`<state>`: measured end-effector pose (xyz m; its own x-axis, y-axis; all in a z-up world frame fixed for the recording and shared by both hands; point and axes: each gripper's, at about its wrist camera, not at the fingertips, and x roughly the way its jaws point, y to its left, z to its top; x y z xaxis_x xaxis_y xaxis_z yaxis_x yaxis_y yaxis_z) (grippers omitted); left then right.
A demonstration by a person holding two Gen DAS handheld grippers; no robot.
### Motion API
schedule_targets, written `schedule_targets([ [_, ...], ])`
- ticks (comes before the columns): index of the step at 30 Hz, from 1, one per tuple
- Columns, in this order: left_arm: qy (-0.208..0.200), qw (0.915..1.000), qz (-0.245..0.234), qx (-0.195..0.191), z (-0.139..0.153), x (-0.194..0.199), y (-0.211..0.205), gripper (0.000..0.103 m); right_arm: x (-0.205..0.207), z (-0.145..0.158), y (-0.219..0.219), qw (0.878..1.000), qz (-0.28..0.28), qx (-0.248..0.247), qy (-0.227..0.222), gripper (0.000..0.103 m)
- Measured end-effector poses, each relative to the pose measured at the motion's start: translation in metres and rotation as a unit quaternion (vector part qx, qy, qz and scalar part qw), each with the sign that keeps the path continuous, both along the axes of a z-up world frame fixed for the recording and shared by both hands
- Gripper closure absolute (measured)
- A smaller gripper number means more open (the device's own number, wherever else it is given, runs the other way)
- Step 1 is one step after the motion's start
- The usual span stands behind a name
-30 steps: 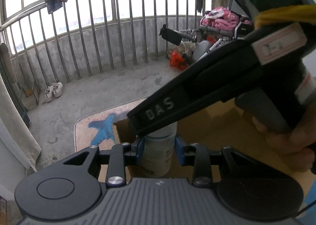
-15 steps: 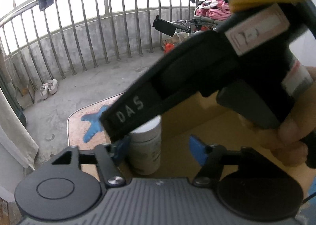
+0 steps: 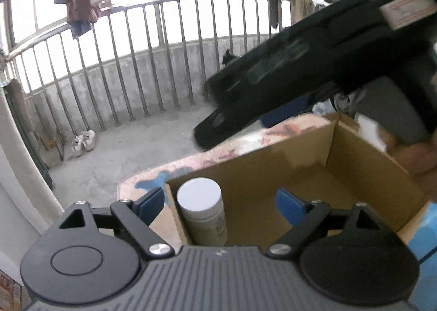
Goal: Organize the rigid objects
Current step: 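Withdraw the right tool from the box, then grasp the clear glass cup with the right tool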
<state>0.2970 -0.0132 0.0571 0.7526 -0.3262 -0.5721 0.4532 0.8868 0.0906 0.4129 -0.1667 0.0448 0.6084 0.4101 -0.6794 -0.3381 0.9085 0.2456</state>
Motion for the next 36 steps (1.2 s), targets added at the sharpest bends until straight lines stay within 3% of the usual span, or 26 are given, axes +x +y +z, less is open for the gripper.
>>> schedule_targets([
  [5,-0.029,0.9989,0.013,-0.035,0.035,-0.040,0.020,0.012,-0.048,0.047,-0.021,0.998,-0.011,0.054,-0.029,0.021],
  [11,-0.066,0.9948,0.008,-0.078,0.070,-0.117,0.038,0.005,-0.144,0.099,-0.058,0.987,0.001,0.147,-0.069,0.020],
  [16,-0.067,0.9933,-0.024,-0.092,0.053,-0.185,0.026,0.002,-0.252,0.115,-0.094,0.978,0.007,0.159,-0.131,0.015],
  [20,-0.068,0.9929,-0.051,-0.084,0.014,-0.228,0.001,0.001,-0.318,0.089,-0.131,0.977,-0.034,0.151,-0.146,0.015],
  [25,-0.026,0.9930,-0.094,-0.067,-0.049,-0.250,-0.048,0.001,-0.366,0.009,-0.159,0.981,-0.124,0.110,-0.102,0.015],
  [30,-0.016,0.9928,-0.118,0.007,-0.094,-0.250,-0.099,0.003,-0.369,-0.057,-0.167,0.979,-0.163,0.116,-0.041,0.019],
  [32,-0.018,0.9925,-0.117,0.032,-0.106,-0.252,-0.108,0.004,-0.364,-0.074,-0.160,0.981,-0.159,0.110,-0.026,0.029],
  [36,-0.008,0.9934,-0.108,0.038,-0.116,-0.243,-0.116,0.013,-0.338,-0.090,-0.140,0.985,-0.145,0.091,-0.004,0.042],
])
